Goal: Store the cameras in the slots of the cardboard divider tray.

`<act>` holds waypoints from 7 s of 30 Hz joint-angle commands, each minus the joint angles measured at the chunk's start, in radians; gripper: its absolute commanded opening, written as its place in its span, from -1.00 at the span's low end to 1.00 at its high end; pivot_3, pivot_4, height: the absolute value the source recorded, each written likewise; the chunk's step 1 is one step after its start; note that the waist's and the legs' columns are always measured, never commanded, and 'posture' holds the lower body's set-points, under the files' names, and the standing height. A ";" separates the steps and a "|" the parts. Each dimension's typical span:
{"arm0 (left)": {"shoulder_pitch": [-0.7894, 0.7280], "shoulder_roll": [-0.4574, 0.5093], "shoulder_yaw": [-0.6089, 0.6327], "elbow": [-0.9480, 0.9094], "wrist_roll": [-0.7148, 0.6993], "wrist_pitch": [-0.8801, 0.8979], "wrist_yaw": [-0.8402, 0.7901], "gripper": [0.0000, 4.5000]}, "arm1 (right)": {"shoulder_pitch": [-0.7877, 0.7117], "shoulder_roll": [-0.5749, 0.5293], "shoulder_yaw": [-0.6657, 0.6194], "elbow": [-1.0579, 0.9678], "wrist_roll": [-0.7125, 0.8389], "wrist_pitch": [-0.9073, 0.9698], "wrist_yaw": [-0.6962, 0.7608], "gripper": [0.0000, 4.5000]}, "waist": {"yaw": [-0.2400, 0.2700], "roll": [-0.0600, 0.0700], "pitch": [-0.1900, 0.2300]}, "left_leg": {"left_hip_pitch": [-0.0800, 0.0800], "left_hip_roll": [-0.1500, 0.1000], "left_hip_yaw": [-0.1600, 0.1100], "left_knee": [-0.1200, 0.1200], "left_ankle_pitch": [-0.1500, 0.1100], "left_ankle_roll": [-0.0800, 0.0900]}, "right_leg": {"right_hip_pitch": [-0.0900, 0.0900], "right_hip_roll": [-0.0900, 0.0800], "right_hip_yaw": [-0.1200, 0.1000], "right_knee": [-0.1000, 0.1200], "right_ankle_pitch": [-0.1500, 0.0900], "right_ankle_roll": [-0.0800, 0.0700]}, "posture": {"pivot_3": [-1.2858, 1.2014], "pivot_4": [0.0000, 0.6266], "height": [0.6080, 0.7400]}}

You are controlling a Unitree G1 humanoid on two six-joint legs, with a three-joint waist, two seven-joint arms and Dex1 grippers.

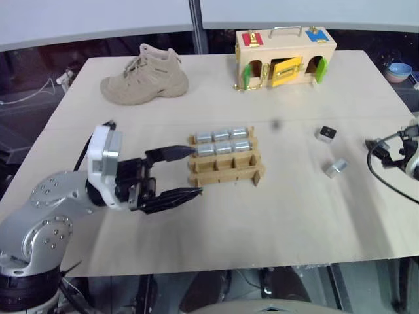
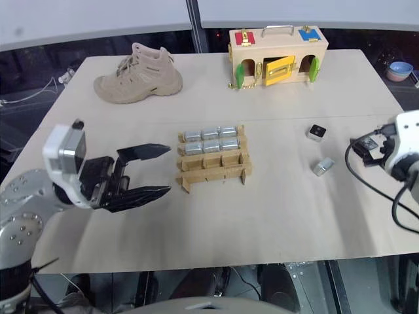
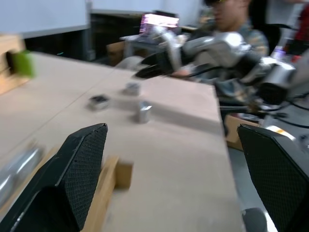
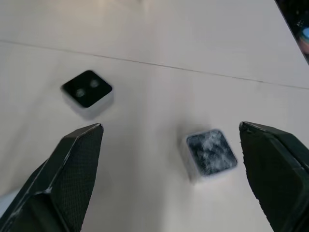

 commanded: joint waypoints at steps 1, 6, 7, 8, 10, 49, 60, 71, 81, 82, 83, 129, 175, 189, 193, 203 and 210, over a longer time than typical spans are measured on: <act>-0.040 -0.002 -0.032 -0.031 -0.020 0.022 0.047 1.00 | -0.103 -0.057 0.088 0.194 -0.066 -0.038 0.073 0.99 | -0.002 0.000 0.000 | -0.001 0.000 0.000 0.000 0.000 0.000 | -0.002 0.000 0.001 0.000 0.000 0.000 | 0.03 -0.52 1.00; -0.043 -0.009 -0.046 -0.043 -0.021 0.030 0.085 1.00 | -0.283 -0.061 0.191 0.513 -0.163 -0.133 0.116 0.99 | -0.009 0.000 0.000 | -0.012 0.000 0.003 0.000 0.000 0.000 | -0.014 0.000 0.003 0.001 0.000 0.000 | 0.03 -0.52 1.00; -0.042 -0.009 -0.045 -0.045 -0.022 0.030 0.093 1.00 | -0.315 -0.060 0.203 0.571 -0.181 -0.153 0.115 0.99 | -0.010 0.000 0.000 | -0.012 0.000 0.004 0.000 0.000 0.000 | -0.015 0.001 0.004 0.001 0.000 0.000 | 0.03 -0.52 1.00; -0.042 -0.009 -0.044 -0.049 -0.025 0.033 0.103 1.00 | -0.342 -0.059 0.215 0.622 -0.197 -0.174 0.116 0.99 | -0.011 0.000 0.000 | -0.013 0.000 0.005 0.000 0.000 0.000 | -0.016 0.000 0.005 0.002 0.000 0.000 | 0.03 -0.52 1.00; -0.047 -0.006 -0.045 -0.065 -0.034 0.041 0.128 1.00 | -0.387 -0.057 0.232 0.700 -0.221 -0.198 0.125 0.99 | -0.013 0.000 0.000 | -0.013 0.000 0.006 0.000 0.000 0.000 | -0.016 0.001 0.006 0.003 0.000 0.000 | 0.03 -0.52 1.00; -0.427 -0.044 -0.221 0.279 -0.750 0.455 0.900 1.00 | -0.137 0.034 0.527 -0.647 -0.318 -0.404 0.292 -0.15 | -0.019 -0.004 -0.002 | -0.023 0.000 0.009 0.020 0.000 0.000 | -0.025 0.002 0.009 0.018 0.002 0.002 | 0.03 -0.52 1.00; -0.442 -0.087 -0.230 0.288 -0.642 0.454 0.865 1.00 | -0.244 0.127 0.561 -0.706 -0.287 -0.311 0.316 -0.15 | -0.020 -0.004 -0.002 | -0.026 -0.001 0.009 0.022 0.000 0.000 | -0.028 0.002 0.009 0.021 0.002 0.002 | 0.03 -0.52 1.00; -0.468 -0.137 -0.227 0.314 -0.594 0.478 0.831 -0.42 | -0.259 0.156 0.582 -0.734 -0.272 -0.264 0.320 -0.15 | -0.021 -0.004 -0.002 | -0.026 -0.001 0.010 0.024 0.000 0.000 | -0.029 0.002 0.009 0.023 0.002 0.002 | 0.03 -0.52 1.00; -0.392 -0.031 -0.219 0.346 -0.162 0.247 0.451 -0.66 | -0.047 0.237 0.300 -0.786 -0.044 -0.100 0.249 0.97 | -0.018 -0.005 -0.003 | -0.027 -0.001 0.010 0.023 0.000 0.000 | -0.029 0.002 0.010 0.023 0.002 0.002 | 0.03 -0.52 1.00; -0.399 0.012 -0.252 0.391 -0.084 0.210 0.362 -0.66 | -0.001 0.232 0.225 -0.793 0.026 -0.078 0.277 0.97 | -0.017 -0.005 -0.003 | -0.027 -0.001 0.011 0.023 0.000 0.000 | -0.030 0.002 0.010 0.023 0.002 0.002 | 0.03 -0.52 1.00; -0.410 0.044 -0.287 0.437 -0.001 0.161 0.274 -0.66 | 0.045 0.221 0.153 -0.800 0.081 -0.083 0.308 0.97 | -0.016 -0.005 -0.003 | -0.027 -0.001 0.010 0.023 0.000 0.000 | -0.030 0.002 0.010 0.023 0.002 0.002 | 0.03 -0.52 1.00; -0.705 -0.037 -0.592 0.742 0.817 -0.120 -0.464 0.16 | 0.412 0.063 -0.034 -0.915 0.316 -0.191 0.182 1.00 | -0.004 -0.007 -0.002 | -0.028 -0.001 0.010 0.026 -0.001 0.001 | -0.029 0.002 0.009 0.024 0.002 0.002 | 0.03 -0.52 1.00; -0.045 -0.083 -0.114 -0.028 0.243 0.145 0.109 0.99 | -0.259 1.000 -0.155 -0.747 -0.208 0.844 -0.924 1.00 | -0.031 -0.001 -0.007 | -0.025 -0.001 0.015 0.022 0.000 0.001 | -0.031 0.003 0.014 0.026 0.002 0.001 | 0.03 -0.52 1.00; 0.006 -0.010 -0.072 -0.043 0.201 0.065 0.028 0.99 | -0.310 1.005 -0.165 -0.642 -0.252 0.844 -0.846 1.00 | -0.045 0.000 -0.007 | -0.024 -0.001 0.017 0.020 0.000 0.001 | -0.031 0.003 0.016 0.026 0.002 0.001 | 0.03 -0.52 1.00; 0.018 -0.009 -0.073 -0.051 0.201 0.057 0.035 0.99 | -0.326 1.000 -0.165 -0.619 -0.263 0.844 -0.831 1.00 | -0.050 0.001 -0.007 | -0.024 -0.001 0.017 0.020 0.000 0.001 | -0.031 0.003 0.016 0.025 0.002 0.001 | 0.03 -0.52 1.00; 0.065 -0.009 -0.055 -0.082 0.200 0.047 0.063 1.00 | -0.344 0.962 -0.162 -0.546 -0.287 0.844 -0.780 0.20 | -0.054 0.001 -0.007 | -0.022 0.000 0.019 0.016 0.000 0.001 | -0.032 0.004 0.019 0.025 0.002 0.001 | 0.03 -0.52 1.00; 0.099 -0.011 -0.036 -0.087 0.199 0.038 0.081 1.00 | -0.303 0.837 -0.068 -0.541 -0.242 0.844 -0.679 -0.66 | -0.054 0.001 -0.007 | -0.021 0.000 0.022 0.015 0.000 0.001 | -0.032 0.004 0.021 0.025 0.002 0.001 | 0.03 -0.52 1.00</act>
